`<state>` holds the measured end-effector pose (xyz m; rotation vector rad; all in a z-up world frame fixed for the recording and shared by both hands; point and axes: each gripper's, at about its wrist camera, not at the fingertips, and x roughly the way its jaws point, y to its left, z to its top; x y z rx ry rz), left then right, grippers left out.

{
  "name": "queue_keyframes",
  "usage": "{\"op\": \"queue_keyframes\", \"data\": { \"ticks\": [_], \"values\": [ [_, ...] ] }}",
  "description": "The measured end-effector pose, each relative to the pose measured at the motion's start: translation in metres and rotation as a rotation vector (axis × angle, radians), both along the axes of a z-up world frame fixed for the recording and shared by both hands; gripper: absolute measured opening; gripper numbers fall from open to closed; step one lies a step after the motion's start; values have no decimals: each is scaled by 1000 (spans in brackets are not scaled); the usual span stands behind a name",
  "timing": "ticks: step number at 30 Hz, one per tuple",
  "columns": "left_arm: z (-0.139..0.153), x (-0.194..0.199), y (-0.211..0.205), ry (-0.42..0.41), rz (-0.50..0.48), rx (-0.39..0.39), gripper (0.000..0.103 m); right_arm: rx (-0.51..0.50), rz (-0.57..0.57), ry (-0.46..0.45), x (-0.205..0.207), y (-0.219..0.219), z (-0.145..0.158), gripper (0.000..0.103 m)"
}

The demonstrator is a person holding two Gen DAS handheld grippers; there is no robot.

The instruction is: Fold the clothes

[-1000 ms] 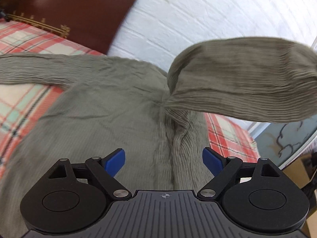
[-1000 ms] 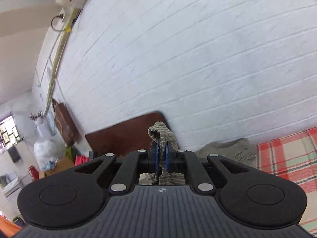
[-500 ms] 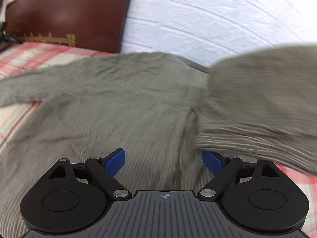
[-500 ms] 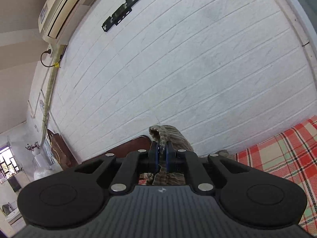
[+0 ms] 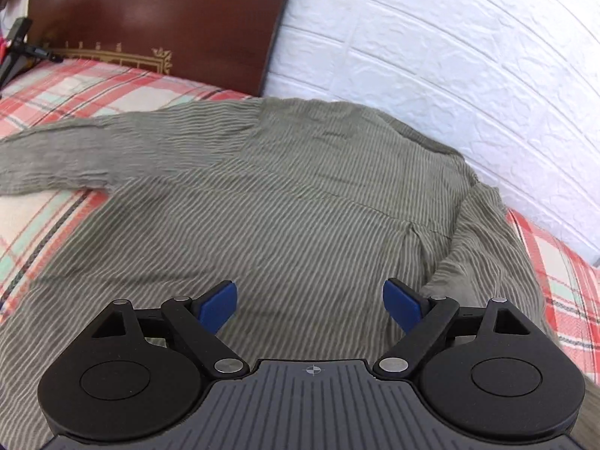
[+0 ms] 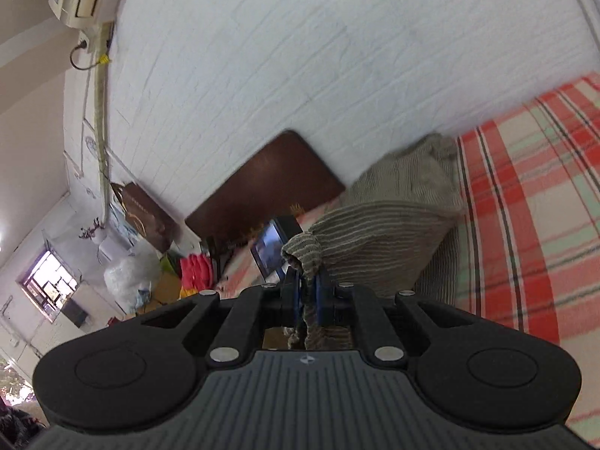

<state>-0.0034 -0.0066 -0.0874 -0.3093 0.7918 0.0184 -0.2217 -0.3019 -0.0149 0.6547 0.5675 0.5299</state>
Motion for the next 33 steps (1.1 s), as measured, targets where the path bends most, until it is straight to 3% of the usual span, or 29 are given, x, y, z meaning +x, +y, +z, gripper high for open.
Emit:
{"op": "queue_keyframes", "data": {
  "ticks": [3,7,12,15,19,22,26,28,29,30,33],
  "values": [
    [7,-22,12,9,-63,-64,92,22,28,53,-8,10,-17,11],
    [15,-74,27,31,-210,-166,92,47,45,51,-15,17,-22,11],
    [17,-130,48,34,-437,-422,92,62,31,28,-14,15,-17,12],
    [5,-127,54,99,-428,-594,92,77,27,17,-13,15,-15,12],
    [-11,-117,45,180,-400,-709,92,95,22,-29,-18,15,-7,12],
    [-15,-114,36,182,-379,-834,92,106,23,-54,-18,14,-1,12],
    [-21,-106,20,167,-314,-879,93,108,34,-53,-15,14,0,12],
    [-25,-101,13,159,-315,-886,75,111,40,-35,-15,15,-4,12],
    [-25,-98,11,152,-331,-891,37,113,44,-23,-15,15,-7,12],
    [-23,-96,11,141,-356,-885,20,115,47,-6,-17,15,-12,12],
    [-6,-97,16,81,-396,-813,19,120,64,50,-21,15,-27,12]
  ]
}}
